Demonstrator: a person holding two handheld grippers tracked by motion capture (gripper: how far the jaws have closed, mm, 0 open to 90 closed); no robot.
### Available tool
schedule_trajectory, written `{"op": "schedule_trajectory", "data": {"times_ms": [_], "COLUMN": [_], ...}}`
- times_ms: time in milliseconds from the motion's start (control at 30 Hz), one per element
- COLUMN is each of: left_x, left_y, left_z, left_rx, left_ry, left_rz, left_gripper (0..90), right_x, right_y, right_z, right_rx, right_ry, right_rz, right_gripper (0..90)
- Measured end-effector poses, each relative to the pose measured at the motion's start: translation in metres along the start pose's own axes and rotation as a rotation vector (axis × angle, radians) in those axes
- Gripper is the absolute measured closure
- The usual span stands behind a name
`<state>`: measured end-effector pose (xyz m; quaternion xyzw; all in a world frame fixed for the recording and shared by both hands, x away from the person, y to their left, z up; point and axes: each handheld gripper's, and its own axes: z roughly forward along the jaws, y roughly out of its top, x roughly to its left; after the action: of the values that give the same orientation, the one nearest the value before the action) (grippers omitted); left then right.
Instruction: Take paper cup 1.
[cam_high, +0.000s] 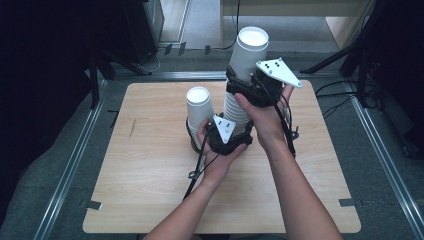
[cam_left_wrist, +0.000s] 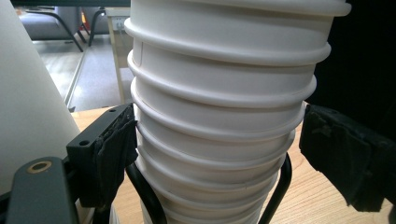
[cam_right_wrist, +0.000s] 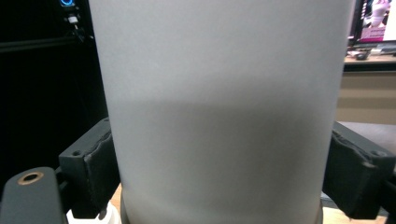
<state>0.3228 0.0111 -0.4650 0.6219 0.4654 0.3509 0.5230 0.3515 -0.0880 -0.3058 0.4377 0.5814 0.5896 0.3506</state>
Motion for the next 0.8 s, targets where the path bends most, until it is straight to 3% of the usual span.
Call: {"op": "schedule_trajectory", "data": {"times_ms": [233,467,800], "left_x": [0.0,0.001,0.001], "left_y": [0.0,0.0,0.0], "left_z": [0.0,-0.001,-0.001], "left_rx": [0.004,0.005,0.007], "left_ry": [-0.002,-0.001,-0.002], "left_rz": [0.006,0.01,0.019], "left_gripper": [12.3,12.4,12.5], "right_x": [0.002,0.005,0.01], "right_y": [0.01,0.02,0.036], "right_z": [-0.005,-0.009,-0.019], "right_rx": [-0.038,-0.069,-0.147], "right_ry": [-0.012,-0.04,-0.027], "right_rz": [-0.036,-0.04,-0.062], "right_gripper": [13.7,15.2,16.4]}}
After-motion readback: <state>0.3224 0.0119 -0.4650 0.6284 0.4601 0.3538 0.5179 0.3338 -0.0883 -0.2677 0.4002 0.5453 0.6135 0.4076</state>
